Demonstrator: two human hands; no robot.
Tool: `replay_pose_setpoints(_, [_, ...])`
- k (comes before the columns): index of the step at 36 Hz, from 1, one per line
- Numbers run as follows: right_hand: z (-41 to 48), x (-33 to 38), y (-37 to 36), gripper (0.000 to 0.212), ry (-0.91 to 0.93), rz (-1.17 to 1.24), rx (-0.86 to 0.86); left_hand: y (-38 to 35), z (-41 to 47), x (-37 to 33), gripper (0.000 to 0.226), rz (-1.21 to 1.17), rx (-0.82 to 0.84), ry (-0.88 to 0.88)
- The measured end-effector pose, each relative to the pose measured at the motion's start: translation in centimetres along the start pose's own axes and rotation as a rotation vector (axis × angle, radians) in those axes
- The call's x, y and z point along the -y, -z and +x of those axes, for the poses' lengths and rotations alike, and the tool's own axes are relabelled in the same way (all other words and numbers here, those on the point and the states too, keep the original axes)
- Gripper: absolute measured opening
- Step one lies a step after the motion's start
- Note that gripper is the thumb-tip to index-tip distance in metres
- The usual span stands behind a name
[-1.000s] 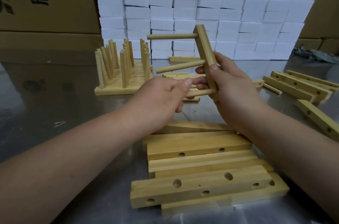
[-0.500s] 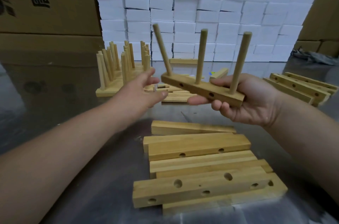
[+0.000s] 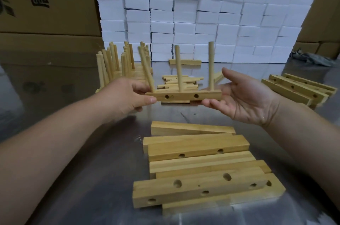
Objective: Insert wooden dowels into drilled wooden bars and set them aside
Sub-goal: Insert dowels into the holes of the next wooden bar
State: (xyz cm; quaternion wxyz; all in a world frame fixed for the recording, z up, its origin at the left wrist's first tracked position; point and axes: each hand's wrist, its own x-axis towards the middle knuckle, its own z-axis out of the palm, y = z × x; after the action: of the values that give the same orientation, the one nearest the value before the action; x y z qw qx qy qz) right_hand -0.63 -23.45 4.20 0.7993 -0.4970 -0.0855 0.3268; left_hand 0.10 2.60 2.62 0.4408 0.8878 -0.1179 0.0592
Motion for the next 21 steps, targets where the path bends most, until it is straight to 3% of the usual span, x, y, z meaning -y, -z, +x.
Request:
replay_pose_setpoints(8, [0.6, -0.7, -0.1, 0.059, 0.028, -0.092, -0.262, 2.9, 0.3, 1.1, 0.019, 0.410, 0.106, 0.199])
replay_pose_setpoints(13, [0.7, -1.0, -0.2, 0.052, 0.005, -0.123, -0.295, 4.2, 0.5, 1.2, 0.013, 0.601, 0.135, 0.259])
replay_pose_setpoints(16, [0.8, -1.1, -0.2, 0.049, 0.005, -0.131, -0.292, 4.7, 0.8, 1.7, 0.031, 0.733, 0.095, 0.310])
replay_pose_setpoints(21, [0.9, -1.2, -0.1, 0.048, 0.005, -0.128, -0.272, 5.4, 1.1, 2.8, 0.031, 0.810, 0.007, 0.377])
